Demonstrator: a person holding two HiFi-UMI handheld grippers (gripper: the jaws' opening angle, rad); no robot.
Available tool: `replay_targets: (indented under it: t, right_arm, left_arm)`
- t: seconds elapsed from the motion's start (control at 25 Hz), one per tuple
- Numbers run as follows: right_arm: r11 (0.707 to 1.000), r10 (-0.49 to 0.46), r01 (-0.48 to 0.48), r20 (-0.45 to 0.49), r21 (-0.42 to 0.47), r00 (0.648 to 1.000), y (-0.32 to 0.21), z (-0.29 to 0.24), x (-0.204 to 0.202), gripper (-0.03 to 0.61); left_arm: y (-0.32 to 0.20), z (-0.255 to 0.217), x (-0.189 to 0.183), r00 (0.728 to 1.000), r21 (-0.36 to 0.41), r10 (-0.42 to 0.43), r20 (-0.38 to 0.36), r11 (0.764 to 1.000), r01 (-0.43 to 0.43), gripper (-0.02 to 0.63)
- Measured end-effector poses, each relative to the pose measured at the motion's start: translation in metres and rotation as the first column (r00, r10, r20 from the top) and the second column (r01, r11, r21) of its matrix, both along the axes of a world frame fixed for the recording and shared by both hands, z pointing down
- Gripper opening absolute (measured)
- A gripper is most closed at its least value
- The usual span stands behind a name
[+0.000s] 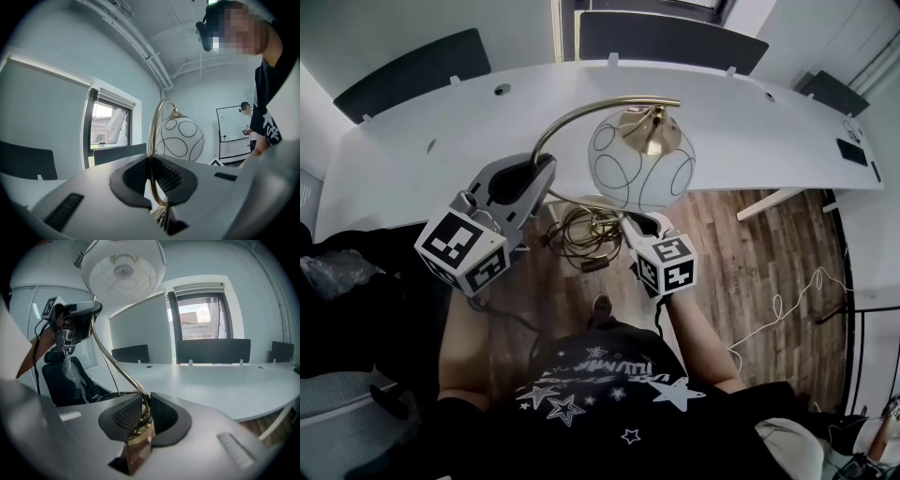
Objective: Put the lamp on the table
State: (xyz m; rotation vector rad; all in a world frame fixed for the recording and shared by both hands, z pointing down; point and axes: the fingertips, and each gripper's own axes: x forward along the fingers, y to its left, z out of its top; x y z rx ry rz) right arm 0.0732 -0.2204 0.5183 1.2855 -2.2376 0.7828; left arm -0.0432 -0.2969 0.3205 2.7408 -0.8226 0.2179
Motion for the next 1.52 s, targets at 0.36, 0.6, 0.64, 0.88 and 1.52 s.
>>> replay_targets:
  t: [0.36,0.6,0.64,0.88,1.52]
  right_arm:
    - [0.999,-0.031,0.030,0.028,0.031,0.999,-0.018,0.017,0.019,0.051]
    - [0.999,-0.038,0.037,0.038,0.027,0.999,-0.042,0.021,0.034,0.051]
    - [0.999,-0.038,0.037,0.037,0.023,0.999,-0.047,0.023,0.038,0.051]
    - [0.999,-0.041,0.041,0.039,0.004,0.998,-0.054,0.031,0.050,0.051]
    - [0.996,0.018,-0.016,-0.024,0.085,1.000,0.013,-0.014,0.000,0.052]
  left_arm:
    - [-0.001,0.016,0.013,0.998,0.011,-0.060,0.027,0.998,0.060,0.021]
    - [-0.018,0.024,0.023,0.996,-0.013,-0.078,0.033,0.997,0.079,0.021]
    - [-0.022,0.026,0.027,0.996,-0.018,-0.079,0.037,0.997,0.080,0.021]
    - [-0.038,0.034,0.042,0.997,-0.042,-0.064,0.052,0.997,0.066,0.021]
    - [0.039,-0.004,-0.019,1.000,0.053,-0.015,-0.009,0.998,0.015,0.021]
